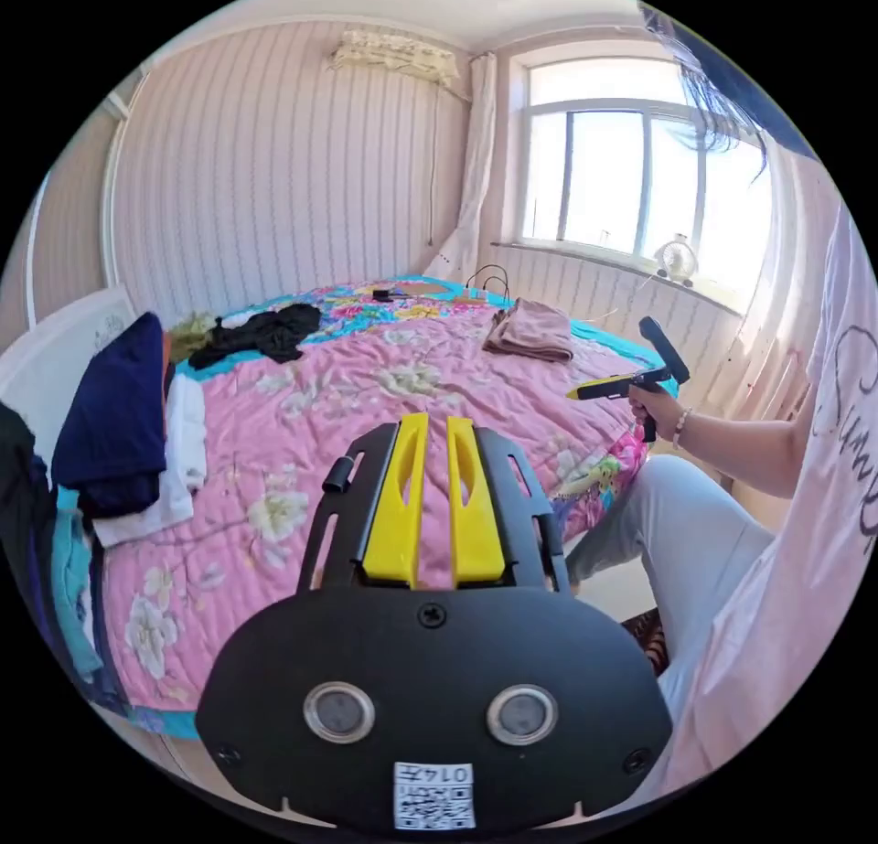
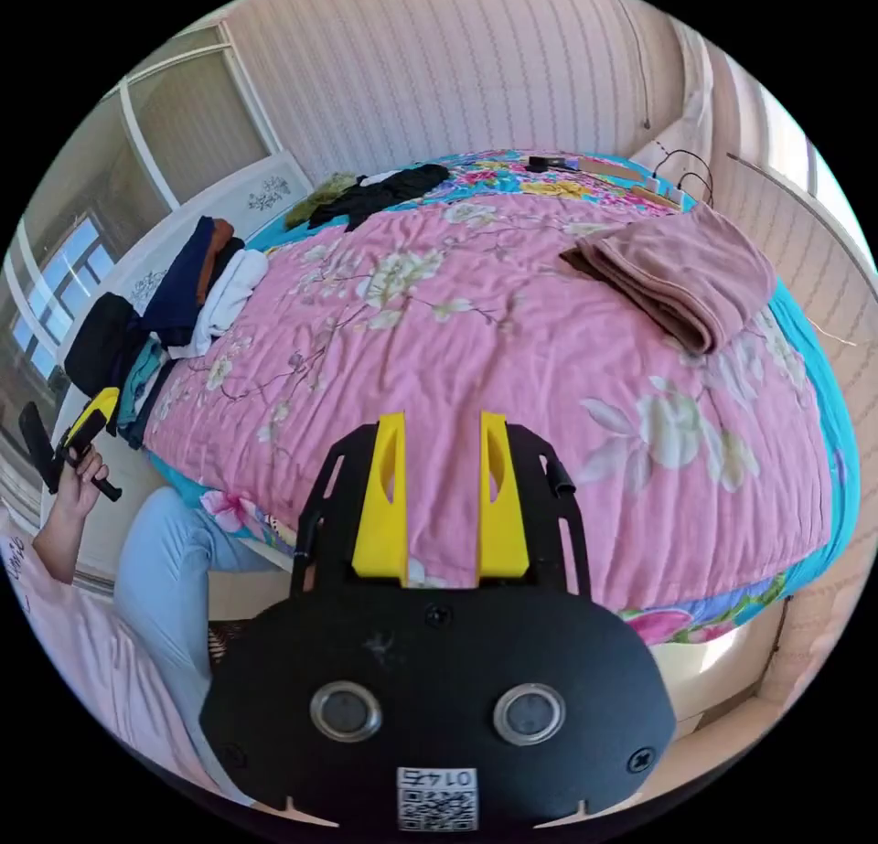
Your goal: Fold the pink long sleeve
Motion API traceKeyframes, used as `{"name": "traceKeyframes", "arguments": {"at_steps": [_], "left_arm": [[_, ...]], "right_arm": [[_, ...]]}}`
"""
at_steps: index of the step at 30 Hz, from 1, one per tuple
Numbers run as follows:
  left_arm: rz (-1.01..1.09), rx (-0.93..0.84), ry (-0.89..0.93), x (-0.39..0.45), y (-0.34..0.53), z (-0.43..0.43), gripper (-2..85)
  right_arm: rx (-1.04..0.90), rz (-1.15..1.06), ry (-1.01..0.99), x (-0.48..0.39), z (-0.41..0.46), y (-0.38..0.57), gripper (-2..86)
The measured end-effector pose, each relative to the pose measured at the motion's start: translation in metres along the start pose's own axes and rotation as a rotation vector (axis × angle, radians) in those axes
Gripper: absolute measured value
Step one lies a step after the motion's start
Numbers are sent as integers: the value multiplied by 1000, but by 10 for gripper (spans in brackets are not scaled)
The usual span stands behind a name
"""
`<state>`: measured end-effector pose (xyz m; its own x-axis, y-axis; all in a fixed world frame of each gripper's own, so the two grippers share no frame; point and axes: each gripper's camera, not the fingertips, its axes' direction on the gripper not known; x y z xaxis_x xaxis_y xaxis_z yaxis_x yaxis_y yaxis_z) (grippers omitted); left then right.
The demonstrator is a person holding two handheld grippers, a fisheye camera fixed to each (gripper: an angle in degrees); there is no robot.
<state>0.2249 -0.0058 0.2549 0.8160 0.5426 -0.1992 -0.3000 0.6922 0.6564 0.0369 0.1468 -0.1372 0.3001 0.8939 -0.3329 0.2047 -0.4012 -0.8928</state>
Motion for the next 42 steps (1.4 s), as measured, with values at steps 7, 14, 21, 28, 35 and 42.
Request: {"name": "traceKeyframes", "arguments": {"at_steps": [7, 14, 21, 28, 35, 42], "left_arm": [[113, 37, 158, 93, -58, 108, 83], [199, 23, 248, 150, -103, 230, 119], [201, -27, 270, 182, -144, 364, 124], [176, -182, 225, 193, -175, 503, 122], [150, -371, 105, 199, -183, 617, 118], [15, -374, 93, 183, -211, 675, 106]], "right_arm": [[295, 326, 17, 145, -52, 31, 119], [437, 387, 16, 229, -55, 15, 140], [320, 374, 93, 285, -50, 5, 162], [250, 366, 40, 321, -58, 14, 95], [296, 412, -46, 352, -76, 34, 30], [342, 415, -83, 366, -90, 53, 18]]}}
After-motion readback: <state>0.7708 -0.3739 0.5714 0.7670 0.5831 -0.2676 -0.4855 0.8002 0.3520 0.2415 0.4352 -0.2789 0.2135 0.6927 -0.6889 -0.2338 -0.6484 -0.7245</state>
